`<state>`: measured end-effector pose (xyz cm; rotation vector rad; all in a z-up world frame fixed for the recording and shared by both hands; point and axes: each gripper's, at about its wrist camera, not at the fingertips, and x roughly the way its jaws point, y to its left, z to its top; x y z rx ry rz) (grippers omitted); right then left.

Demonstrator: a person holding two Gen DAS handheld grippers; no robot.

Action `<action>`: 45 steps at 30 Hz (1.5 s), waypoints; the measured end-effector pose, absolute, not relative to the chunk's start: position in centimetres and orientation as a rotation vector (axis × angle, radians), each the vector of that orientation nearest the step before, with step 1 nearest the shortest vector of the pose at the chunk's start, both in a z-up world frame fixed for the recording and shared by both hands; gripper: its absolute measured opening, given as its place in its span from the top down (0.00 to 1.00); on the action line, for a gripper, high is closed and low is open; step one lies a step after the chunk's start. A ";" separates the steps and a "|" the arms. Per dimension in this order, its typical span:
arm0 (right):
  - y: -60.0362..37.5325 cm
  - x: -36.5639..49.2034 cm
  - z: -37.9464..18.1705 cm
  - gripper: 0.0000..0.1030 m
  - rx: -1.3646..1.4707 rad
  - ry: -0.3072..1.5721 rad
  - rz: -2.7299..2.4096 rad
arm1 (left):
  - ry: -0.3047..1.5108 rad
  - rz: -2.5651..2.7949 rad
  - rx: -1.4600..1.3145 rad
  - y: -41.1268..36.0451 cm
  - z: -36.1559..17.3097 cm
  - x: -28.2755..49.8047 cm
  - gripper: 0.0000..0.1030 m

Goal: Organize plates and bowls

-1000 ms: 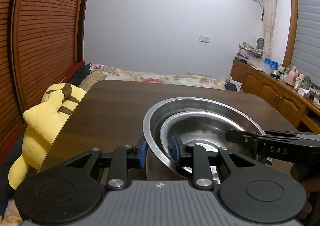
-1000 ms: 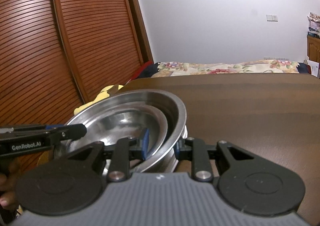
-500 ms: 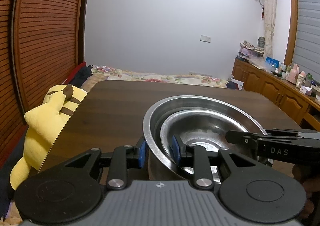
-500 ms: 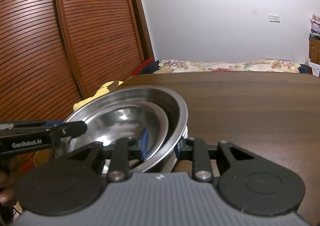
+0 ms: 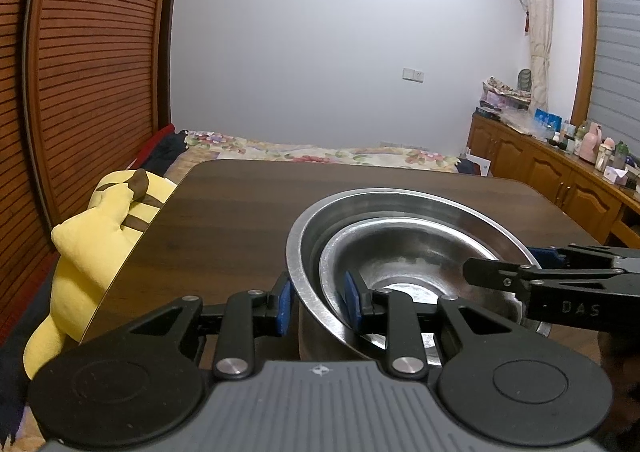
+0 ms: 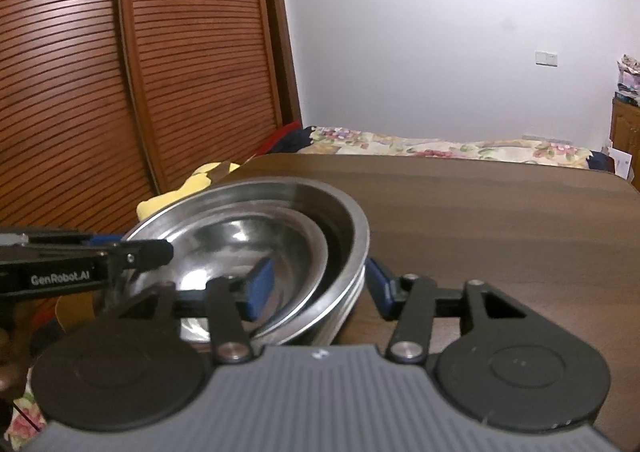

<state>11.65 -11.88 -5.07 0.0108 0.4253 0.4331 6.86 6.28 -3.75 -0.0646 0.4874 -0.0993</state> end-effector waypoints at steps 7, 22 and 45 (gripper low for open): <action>-13.0 10.8 -4.8 0.38 0.013 0.401 0.404 | 0.478 -0.091 -0.055 6.1 -3.5 6.7 0.43; -15.1 8.4 -3.2 0.00 0.039 0.293 0.345 | 0.410 -0.070 0.017 5.1 -2.0 5.6 0.00; -17.5 4.9 -0.2 0.00 0.036 0.233 0.136 | 0.358 -0.055 0.101 0.5 0.9 3.8 0.00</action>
